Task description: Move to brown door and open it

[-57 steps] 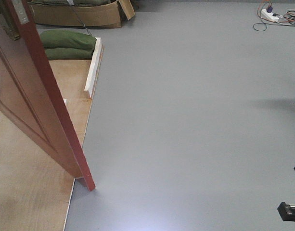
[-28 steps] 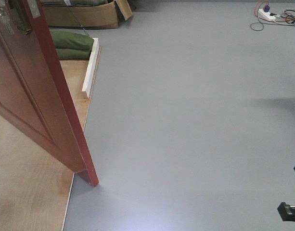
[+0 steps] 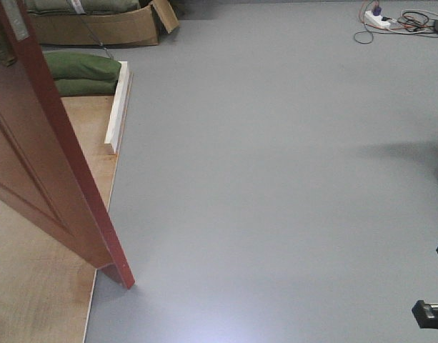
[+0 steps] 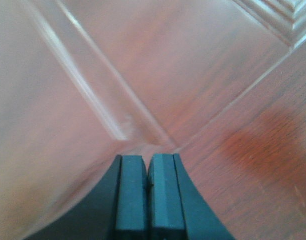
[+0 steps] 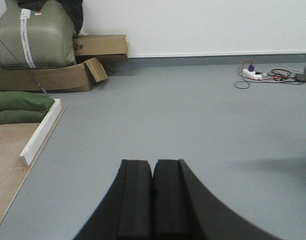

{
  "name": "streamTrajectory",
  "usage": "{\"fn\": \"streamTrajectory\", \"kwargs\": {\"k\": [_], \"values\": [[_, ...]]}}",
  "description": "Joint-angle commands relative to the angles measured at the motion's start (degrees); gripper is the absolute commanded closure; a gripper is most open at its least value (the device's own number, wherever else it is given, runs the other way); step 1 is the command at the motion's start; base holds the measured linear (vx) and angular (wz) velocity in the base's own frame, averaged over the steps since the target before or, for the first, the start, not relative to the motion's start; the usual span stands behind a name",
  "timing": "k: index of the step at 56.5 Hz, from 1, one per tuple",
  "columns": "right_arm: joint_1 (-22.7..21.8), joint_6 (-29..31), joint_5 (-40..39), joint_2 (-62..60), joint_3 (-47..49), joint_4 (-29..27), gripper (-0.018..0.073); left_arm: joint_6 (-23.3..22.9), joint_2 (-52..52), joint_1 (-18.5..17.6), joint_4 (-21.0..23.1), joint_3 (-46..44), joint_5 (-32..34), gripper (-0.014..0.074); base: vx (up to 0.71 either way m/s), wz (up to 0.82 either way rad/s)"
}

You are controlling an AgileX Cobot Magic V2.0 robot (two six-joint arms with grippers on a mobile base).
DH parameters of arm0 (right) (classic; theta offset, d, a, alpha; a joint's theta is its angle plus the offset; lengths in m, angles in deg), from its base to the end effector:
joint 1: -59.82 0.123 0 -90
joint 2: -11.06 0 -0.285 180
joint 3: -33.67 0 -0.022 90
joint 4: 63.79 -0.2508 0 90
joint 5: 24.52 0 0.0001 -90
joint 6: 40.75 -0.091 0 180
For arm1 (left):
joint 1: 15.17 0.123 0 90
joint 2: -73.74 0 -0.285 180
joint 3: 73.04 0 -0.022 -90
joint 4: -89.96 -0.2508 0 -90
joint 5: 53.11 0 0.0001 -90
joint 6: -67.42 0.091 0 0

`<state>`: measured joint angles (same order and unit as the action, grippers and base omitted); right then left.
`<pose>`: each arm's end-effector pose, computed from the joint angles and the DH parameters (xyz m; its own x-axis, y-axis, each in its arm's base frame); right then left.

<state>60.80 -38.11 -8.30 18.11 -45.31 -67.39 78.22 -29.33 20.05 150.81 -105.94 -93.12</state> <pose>0.0547 0.0025 0.1779 -0.2121 0.0106 -0.9772 -0.0312 0.9994 0.0176 0.3302 0.1705 0.5032 -0.0121 -0.7011 -0.7129 -0.0373 0.7128 -0.7004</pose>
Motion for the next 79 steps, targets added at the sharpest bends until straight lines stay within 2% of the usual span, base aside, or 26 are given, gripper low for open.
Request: {"fn": "streamTrajectory", "kwargs": {"k": [1, 79], "values": [[-0.1, 0.3, -4.7, -0.5, -0.3, 0.1, 0.0559, 0.1, 2.7, -0.2, 2.7, -1.9, 2.7, 0.0603, 0.08, -0.11], [-0.1, 0.3, -4.7, -0.5, -0.3, 0.1, 0.0559, 0.1, 2.7, -0.2, 2.7, -1.9, 2.7, 0.0603, 0.09, -0.01]]}}
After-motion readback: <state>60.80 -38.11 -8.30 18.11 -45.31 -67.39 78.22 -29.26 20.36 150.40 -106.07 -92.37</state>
